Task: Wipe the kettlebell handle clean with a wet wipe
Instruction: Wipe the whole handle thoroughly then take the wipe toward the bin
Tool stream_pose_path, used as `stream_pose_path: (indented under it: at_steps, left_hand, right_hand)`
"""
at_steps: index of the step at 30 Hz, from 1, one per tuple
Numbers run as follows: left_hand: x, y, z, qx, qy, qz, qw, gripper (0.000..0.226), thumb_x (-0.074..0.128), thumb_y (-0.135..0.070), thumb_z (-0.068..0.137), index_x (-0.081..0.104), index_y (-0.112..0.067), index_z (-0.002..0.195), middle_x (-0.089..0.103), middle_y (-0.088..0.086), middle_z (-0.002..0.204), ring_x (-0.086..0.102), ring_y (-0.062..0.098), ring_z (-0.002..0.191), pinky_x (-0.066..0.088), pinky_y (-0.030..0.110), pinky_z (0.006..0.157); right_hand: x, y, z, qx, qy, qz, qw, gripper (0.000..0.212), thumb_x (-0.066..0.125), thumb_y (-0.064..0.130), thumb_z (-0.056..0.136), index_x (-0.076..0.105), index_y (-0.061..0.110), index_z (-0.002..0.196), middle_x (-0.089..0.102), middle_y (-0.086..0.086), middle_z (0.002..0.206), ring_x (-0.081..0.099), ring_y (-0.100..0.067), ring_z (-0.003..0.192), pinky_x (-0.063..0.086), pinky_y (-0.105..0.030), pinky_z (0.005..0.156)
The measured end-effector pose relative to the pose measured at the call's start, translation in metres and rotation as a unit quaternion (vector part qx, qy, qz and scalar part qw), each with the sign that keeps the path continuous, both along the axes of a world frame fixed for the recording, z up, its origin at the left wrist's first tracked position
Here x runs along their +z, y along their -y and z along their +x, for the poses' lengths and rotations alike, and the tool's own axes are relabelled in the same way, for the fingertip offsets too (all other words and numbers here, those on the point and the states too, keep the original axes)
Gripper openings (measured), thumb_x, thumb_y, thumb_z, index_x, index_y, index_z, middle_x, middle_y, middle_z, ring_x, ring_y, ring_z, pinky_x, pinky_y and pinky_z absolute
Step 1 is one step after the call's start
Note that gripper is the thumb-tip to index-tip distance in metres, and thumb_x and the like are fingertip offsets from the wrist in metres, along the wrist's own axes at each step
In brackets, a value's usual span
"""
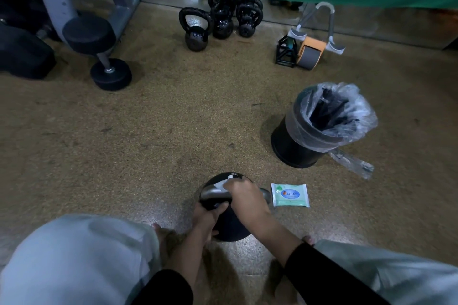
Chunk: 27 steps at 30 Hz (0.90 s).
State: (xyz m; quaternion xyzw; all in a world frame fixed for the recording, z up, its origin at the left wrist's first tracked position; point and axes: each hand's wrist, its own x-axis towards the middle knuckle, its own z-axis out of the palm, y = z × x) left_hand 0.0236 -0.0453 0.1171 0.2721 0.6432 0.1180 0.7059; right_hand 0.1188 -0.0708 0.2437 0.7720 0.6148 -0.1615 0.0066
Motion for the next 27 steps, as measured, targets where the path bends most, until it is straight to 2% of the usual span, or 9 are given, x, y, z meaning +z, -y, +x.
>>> stream_pose_path:
  at_steps: [5,13,19,24,27]
  left_hand:
    - [-0.001,-0.001,0.000,-0.001,0.002,-0.003,1.000,0.057,0.078,-0.020,0.080,0.045,-0.018,0.127,0.055,0.004,0.117,0.048,0.027,0.107,0.047,0.047,0.081]
    - [-0.001,0.000,0.001,0.004,0.005,-0.006,1.000,0.059,0.079,-0.021,0.080,0.047,-0.018,0.129,0.055,0.004,0.120,0.047,0.026,0.106,0.047,0.047,0.078]
    - [-0.001,-0.002,0.001,0.013,-0.005,-0.012,1.000,0.061,0.081,-0.023,0.076,0.047,-0.018,0.127,0.056,0.007,0.125,0.048,0.027,0.104,0.048,0.049,0.078]
    - [-0.003,-0.001,0.001,0.012,-0.006,-0.008,1.000,0.062,0.081,-0.024,0.077,0.047,-0.018,0.128,0.055,0.006,0.127,0.048,0.026,0.105,0.048,0.048,0.076]
    - [-0.004,-0.001,0.002,0.005,-0.011,-0.007,1.000,0.061,0.081,-0.025,0.076,0.048,-0.018,0.127,0.056,0.006,0.127,0.049,0.027,0.105,0.048,0.047,0.074]
  right_hand:
    - [-0.002,-0.027,0.008,-0.048,-0.020,-0.052,0.997,0.029,0.050,-0.001,0.088,0.065,0.008,0.111,0.064,-0.016,0.109,0.061,-0.032,0.104,0.049,-0.033,0.083]
    - [-0.007,-0.032,0.019,-0.025,-0.069,-0.073,0.995,0.031,0.056,0.004,0.086,0.070,0.016,0.110,0.067,-0.012,0.110,0.062,-0.029,0.102,0.051,-0.031,0.087]
    - [-0.007,-0.049,0.012,-0.016,-0.070,-0.087,0.994,0.028,0.051,0.006,0.090,0.066,0.008,0.113,0.063,-0.015,0.115,0.059,-0.029,0.107,0.048,-0.031,0.087]
    - [-0.003,-0.044,0.023,0.005,-0.073,-0.105,0.992,0.025,0.055,0.013,0.088,0.073,0.020,0.105,0.068,-0.008,0.107,0.063,-0.027,0.100,0.048,-0.027,0.082]
    - [0.001,-0.045,0.030,0.001,-0.080,-0.112,0.991,0.025,0.054,0.011,0.090,0.073,0.018,0.104,0.069,-0.005,0.110,0.062,-0.024,0.103,0.047,-0.026,0.086]
